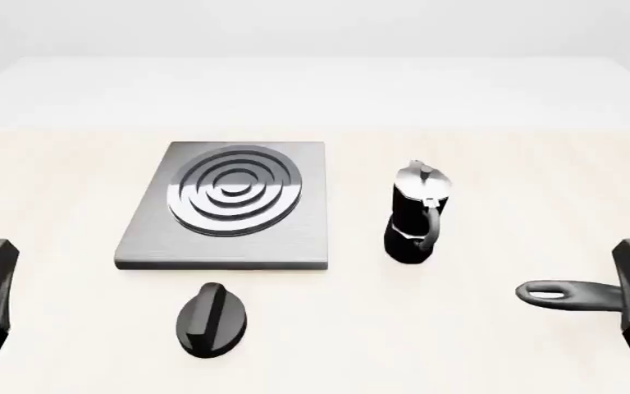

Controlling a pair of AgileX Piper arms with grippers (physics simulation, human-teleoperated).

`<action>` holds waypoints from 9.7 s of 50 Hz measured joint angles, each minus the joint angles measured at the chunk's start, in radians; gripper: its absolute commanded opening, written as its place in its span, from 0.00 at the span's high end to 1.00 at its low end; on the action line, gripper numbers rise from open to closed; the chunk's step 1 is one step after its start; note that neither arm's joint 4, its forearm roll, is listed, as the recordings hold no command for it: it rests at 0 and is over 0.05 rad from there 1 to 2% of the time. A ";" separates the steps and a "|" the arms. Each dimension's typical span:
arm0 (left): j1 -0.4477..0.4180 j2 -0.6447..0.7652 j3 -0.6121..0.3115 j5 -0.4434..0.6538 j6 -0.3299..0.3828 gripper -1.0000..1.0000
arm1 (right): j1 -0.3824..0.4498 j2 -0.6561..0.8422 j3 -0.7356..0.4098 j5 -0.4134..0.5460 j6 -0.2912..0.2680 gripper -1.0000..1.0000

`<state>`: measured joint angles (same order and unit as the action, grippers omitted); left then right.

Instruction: Put the frying pan on the stove.

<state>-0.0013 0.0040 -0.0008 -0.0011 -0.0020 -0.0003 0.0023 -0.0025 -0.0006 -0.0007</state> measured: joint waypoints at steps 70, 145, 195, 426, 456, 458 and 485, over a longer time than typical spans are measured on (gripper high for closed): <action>-0.240 0.383 -0.097 -0.326 0.005 0.00 | -0.126 -0.002 -0.304 0.093 -0.051 0.00; -0.738 1.139 -0.383 -0.775 -0.018 0.00 | -0.172 -0.002 -0.947 0.423 -0.056 0.00; -0.981 1.498 -0.728 -0.731 -0.026 0.00 | -0.145 -0.002 -1.135 0.505 -0.069 0.00; -1.192 2.495 -2.069 0.181 0.169 0.00 | -0.139 -0.002 -1.407 0.691 -0.061 0.00; -1.180 2.611 -2.227 0.315 0.238 0.00 | -0.120 -0.002 -1.420 0.696 -0.068 0.00; -1.181 2.613 -2.227 0.317 0.240 0.00 | -0.120 -0.002 -1.416 0.691 -0.068 0.00; -1.172 2.670 -2.315 0.382 0.264 1.00 | -0.111 -0.002 -1.378 0.652 -0.071 0.00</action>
<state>-1.1730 2.6740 -2.3156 0.3813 0.2617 -0.1109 0.0001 -1.3804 0.6509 -0.0712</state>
